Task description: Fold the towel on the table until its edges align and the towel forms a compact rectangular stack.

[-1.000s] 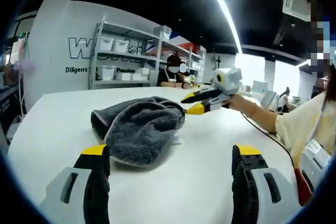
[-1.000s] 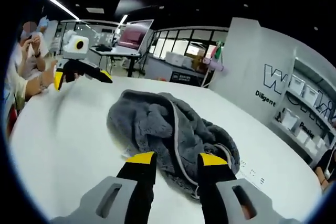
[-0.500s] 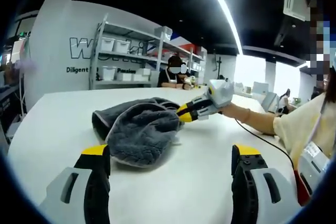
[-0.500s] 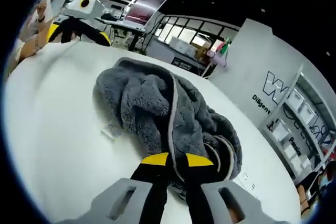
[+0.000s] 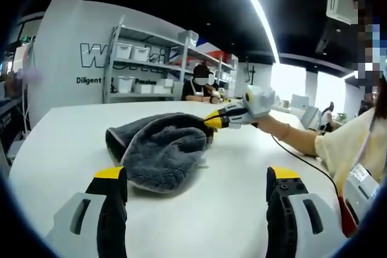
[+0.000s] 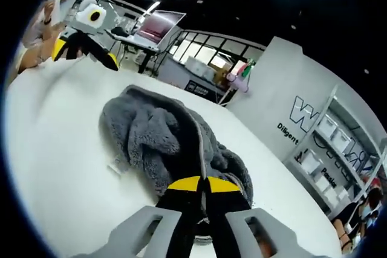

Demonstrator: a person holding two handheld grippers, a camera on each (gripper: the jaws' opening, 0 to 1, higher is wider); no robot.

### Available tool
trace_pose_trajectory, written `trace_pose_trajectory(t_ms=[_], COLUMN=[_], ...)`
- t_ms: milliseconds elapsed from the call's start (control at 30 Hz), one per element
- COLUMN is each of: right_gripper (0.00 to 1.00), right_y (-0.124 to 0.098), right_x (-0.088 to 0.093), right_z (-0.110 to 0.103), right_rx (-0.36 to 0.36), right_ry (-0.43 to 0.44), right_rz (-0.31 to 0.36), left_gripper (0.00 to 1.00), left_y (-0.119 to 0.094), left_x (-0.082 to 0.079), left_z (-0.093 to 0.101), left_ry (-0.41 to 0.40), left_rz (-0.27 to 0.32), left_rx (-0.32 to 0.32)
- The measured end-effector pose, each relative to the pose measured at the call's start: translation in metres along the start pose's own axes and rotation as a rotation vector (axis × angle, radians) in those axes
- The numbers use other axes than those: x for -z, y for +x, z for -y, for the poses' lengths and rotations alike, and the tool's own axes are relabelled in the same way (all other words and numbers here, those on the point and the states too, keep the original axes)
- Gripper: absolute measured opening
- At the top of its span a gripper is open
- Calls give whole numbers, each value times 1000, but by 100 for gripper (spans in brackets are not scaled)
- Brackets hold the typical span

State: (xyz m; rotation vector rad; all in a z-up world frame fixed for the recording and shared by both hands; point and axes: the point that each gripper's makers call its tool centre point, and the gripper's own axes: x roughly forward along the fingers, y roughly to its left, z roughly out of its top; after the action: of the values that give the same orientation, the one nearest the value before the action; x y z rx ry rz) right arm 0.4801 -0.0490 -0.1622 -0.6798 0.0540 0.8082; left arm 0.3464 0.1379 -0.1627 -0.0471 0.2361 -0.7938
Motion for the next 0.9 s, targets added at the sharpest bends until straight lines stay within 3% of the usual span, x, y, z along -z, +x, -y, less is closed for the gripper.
trace_pose_trajectory(t_ms=[433, 900], right_gripper=[0, 0], right_y=[-28, -84], right_x=[-52, -118], right_z=[25, 45], right_rx=[126, 261], right_ry=[-69, -149], right_rz=[132, 292], left_gripper=[93, 93], left_y=[0, 2], left_x=[-1, -3], left_z=[-3, -2], left_ry=[-2, -3], left_rz=[-5, -9], left_rx=[-2, -5])
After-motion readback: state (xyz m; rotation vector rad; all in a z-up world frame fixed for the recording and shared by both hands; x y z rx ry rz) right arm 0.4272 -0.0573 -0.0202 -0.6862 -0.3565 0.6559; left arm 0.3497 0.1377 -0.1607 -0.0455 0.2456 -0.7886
